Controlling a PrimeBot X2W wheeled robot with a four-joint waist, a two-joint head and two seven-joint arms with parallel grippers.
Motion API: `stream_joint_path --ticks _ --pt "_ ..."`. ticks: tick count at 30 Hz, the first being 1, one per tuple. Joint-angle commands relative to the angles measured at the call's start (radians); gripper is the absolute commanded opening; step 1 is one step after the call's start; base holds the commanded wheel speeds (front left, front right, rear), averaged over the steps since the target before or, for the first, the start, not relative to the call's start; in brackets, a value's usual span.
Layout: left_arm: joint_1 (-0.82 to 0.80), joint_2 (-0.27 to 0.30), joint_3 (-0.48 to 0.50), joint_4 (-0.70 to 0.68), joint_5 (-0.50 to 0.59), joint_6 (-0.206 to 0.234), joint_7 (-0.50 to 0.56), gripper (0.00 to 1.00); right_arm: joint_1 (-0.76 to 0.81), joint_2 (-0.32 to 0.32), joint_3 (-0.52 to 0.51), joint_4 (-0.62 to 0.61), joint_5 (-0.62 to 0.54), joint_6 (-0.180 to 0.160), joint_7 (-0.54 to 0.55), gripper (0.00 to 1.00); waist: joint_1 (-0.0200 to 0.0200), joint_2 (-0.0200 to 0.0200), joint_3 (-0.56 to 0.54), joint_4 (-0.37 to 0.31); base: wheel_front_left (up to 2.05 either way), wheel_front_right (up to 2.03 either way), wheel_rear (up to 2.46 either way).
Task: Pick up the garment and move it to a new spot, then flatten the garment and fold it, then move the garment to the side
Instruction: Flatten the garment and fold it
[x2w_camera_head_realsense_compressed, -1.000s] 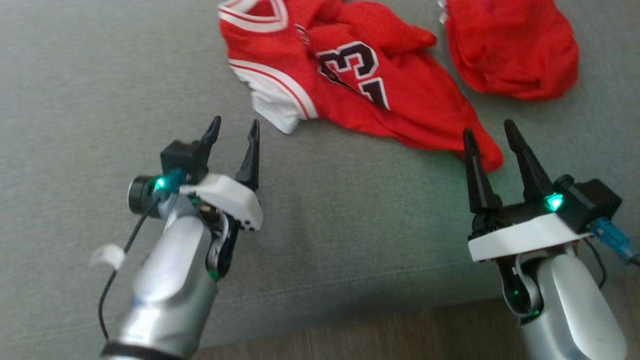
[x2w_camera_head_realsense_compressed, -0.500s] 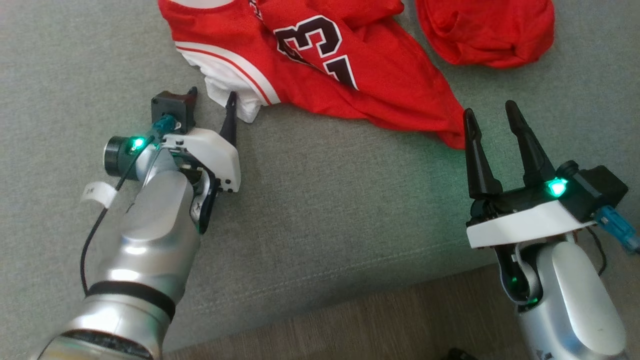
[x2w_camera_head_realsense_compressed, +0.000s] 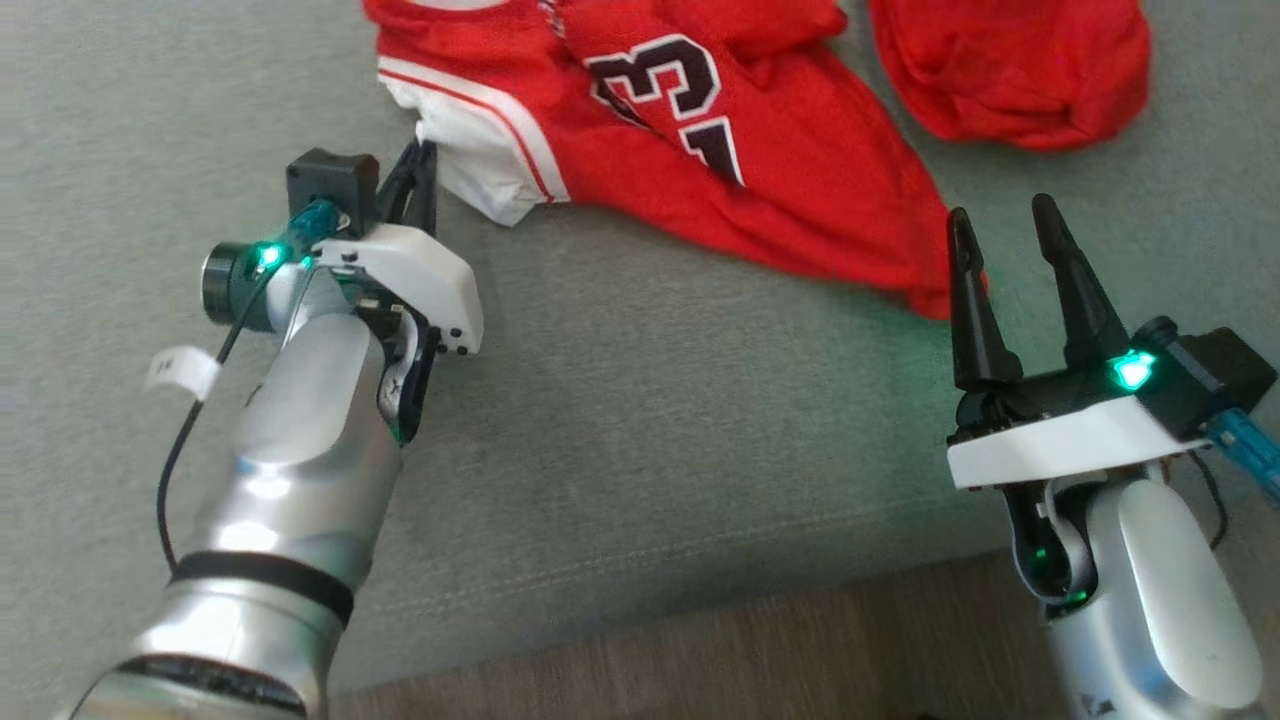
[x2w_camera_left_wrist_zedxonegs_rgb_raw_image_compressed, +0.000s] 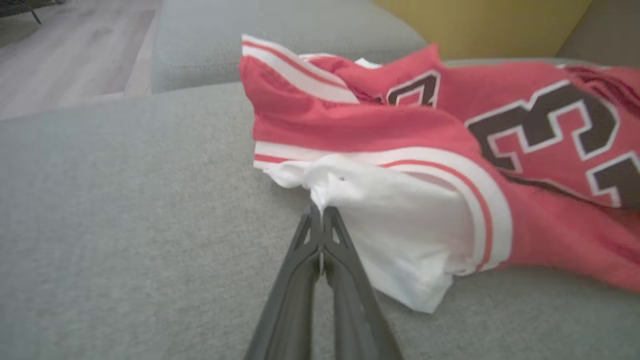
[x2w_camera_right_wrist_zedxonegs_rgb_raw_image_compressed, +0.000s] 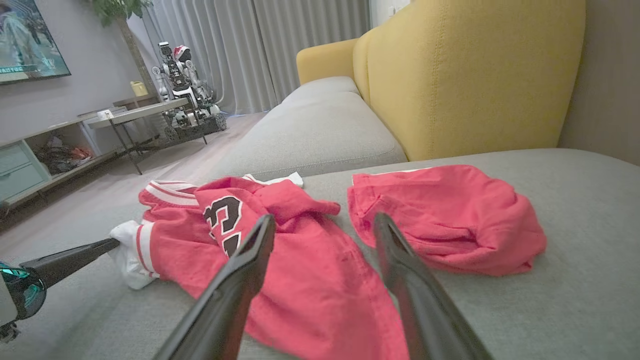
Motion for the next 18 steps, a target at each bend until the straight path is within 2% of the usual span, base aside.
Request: stream_joint_path --ticks 1,8,14,18 --pt "0.017 0.031 0.043 -0.07 0.008 0.016 -0.005 0.0 -0.016 0.008 0.015 -0.028 -0.008 0.0 -0.009 1.0 0.0 0.0 -0.029 0.036 0.0 0.0 0.0" --pt "0.144 0.069 0.107 -0.242 0.04 0.051 -0.005 0.0 0.004 0.001 0.002 -0.004 -0.016 0.0 -0.009 1.0 0.0 0.0 -0.111 0.131 0.0 0.0 0.0" --pt "0.253 0.079 0.127 -0.333 0.061 0.046 -0.005 0.0 0.041 0.0 -0.008 0.023 -0.015 0.0 -0.009 1.0 0.0 0.0 -0.183 0.22 0.0 0.0 0.0" --pt "0.3 0.085 0.134 -0.381 0.072 0.052 -0.005 0.0 0.055 0.002 -0.002 0.033 -0.013 0.0 -0.009 1.0 0.0 0.0 -0.21 0.251 0.0 0.0 0.0"
